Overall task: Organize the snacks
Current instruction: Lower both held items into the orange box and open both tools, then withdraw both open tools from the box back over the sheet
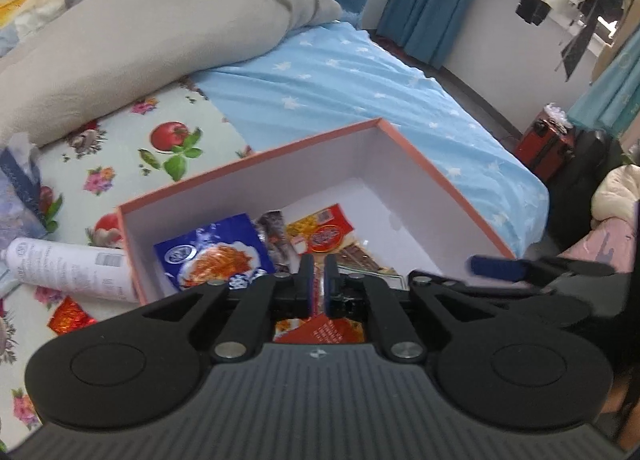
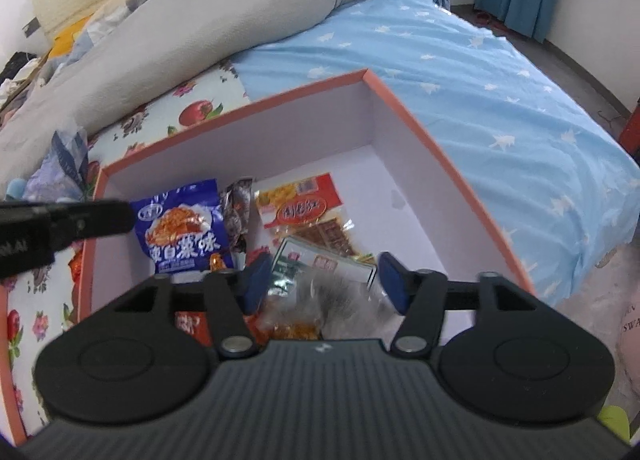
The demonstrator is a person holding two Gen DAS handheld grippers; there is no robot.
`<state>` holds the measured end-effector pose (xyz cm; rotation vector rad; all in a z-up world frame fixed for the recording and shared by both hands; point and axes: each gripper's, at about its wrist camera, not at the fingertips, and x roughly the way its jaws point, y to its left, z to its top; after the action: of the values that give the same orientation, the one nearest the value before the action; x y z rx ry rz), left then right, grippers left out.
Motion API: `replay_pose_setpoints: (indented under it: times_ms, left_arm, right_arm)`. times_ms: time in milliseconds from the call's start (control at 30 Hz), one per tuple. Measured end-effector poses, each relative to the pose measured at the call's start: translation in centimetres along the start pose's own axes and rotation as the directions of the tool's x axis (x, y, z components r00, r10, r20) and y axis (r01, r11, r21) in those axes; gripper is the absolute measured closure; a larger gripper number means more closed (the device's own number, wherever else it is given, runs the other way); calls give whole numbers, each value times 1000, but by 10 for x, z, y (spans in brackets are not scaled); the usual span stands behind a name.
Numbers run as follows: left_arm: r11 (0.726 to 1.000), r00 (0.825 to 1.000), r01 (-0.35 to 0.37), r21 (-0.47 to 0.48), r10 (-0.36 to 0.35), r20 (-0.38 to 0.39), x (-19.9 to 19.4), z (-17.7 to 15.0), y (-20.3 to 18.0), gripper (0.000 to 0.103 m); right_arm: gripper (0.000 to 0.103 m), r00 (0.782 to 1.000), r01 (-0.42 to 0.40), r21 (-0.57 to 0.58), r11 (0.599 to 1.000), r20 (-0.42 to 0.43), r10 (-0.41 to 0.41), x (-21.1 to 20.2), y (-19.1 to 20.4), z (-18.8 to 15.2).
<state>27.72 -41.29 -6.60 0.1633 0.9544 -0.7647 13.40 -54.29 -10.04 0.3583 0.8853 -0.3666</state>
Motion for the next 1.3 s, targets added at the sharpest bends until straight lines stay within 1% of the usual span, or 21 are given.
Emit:
replay_pose_setpoints:
  times_ms: [67,100,167,333,500,633,767,933,1033,1133,1300]
  left_arm:
    - [1000,1000,-9,-2,9,11,-5,0,4,57]
    - [1000,1000,-2,-2,2,21,-9,-1,6,54]
    - [1000,999,1,1,-1,44,-18,-1,11,54]
    - [1000,995,-1,-1,1,104,-48,1,22,54]
    - [1000,979,-20,3,19,204,-92,2,29,54]
    - [999,963,-37,5,35,268,-124,-8,33,54]
    - [999,948,-41,-17,44,314,-152,-26,38,54]
    - [997,930,-70,-30,76,359,-183,-53,44,54]
    - [996,920,-78,-51,92,381,-200,-69,50,54]
    - [994,916,-76,-75,100,389,-214,-84,60,54]
    - [988,907,-91,-125,134,399,-233,-110,77,54]
  right_arm:
    - [30,1000,-13,1,1000,20,13,-6,1,3]
    - [31,999,-24,7,1000,33,24,-10,1,5]
    - [31,996,-54,15,998,68,53,-20,2,7]
    - [31,984,-76,5,997,159,75,-50,15,14]
    - [31,964,-93,-30,995,247,98,-80,35,15]
    - [31,947,-125,-43,991,294,132,-101,50,9]
    - [31,933,-142,-66,988,325,156,-119,67,-2]
    - [31,918,-164,-98,982,349,188,-138,89,-18]
    - [31,905,-201,-110,973,360,228,-148,99,-30]
    - [31,901,-207,-125,970,362,239,-152,109,-42]
    - [31,899,-214,-164,963,353,260,-155,128,-62]
